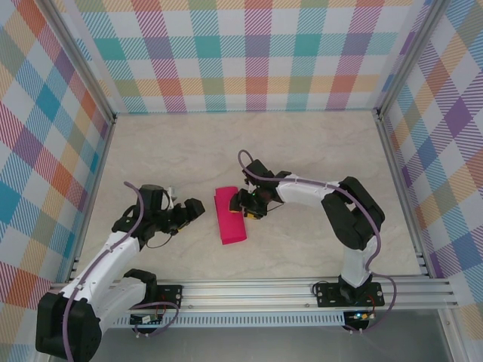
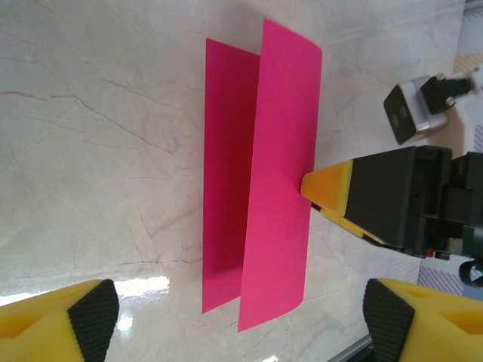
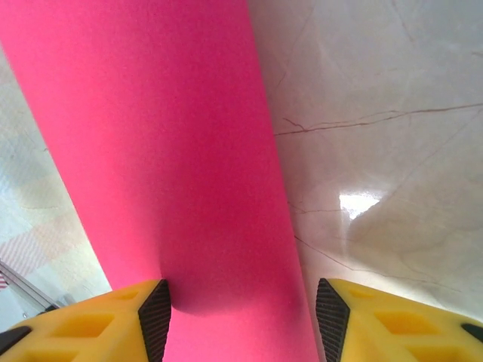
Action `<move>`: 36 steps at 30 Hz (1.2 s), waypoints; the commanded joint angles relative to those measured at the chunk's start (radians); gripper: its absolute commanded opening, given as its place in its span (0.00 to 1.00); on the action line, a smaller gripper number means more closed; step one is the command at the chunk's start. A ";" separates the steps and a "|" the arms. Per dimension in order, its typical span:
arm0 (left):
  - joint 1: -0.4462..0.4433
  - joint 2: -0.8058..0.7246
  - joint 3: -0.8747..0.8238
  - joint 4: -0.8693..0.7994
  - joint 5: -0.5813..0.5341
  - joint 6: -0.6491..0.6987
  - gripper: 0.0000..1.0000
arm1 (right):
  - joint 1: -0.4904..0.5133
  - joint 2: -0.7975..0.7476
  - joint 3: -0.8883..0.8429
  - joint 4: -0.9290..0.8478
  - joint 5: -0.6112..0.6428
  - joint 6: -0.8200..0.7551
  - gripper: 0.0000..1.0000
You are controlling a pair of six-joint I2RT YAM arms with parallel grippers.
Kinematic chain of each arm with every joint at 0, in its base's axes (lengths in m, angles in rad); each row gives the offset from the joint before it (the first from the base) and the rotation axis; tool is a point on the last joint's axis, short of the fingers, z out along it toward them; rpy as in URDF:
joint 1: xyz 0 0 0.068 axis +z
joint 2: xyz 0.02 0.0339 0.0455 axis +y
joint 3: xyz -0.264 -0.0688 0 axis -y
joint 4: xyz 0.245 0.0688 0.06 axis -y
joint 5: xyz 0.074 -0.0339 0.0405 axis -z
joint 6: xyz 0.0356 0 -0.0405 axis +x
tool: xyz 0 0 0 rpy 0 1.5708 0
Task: Fold a paper plane with a square sheet of paper (pick it up from the middle)
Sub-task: Hold the square sheet of paper at the center of the table.
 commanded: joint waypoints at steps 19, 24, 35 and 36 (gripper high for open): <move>-0.103 0.060 0.041 0.059 -0.116 -0.063 0.62 | -0.004 0.124 0.153 -0.189 -0.008 -0.136 0.56; -0.108 0.077 0.040 0.073 -0.111 -0.074 0.60 | -0.003 0.145 0.170 -0.207 -0.011 -0.146 0.56; -0.115 0.134 0.050 0.128 -0.110 -0.092 0.48 | -0.003 0.177 0.180 -0.231 0.001 -0.148 0.59; -0.115 0.140 0.049 0.131 -0.113 -0.094 0.48 | -0.003 0.179 0.182 -0.235 0.003 -0.148 0.60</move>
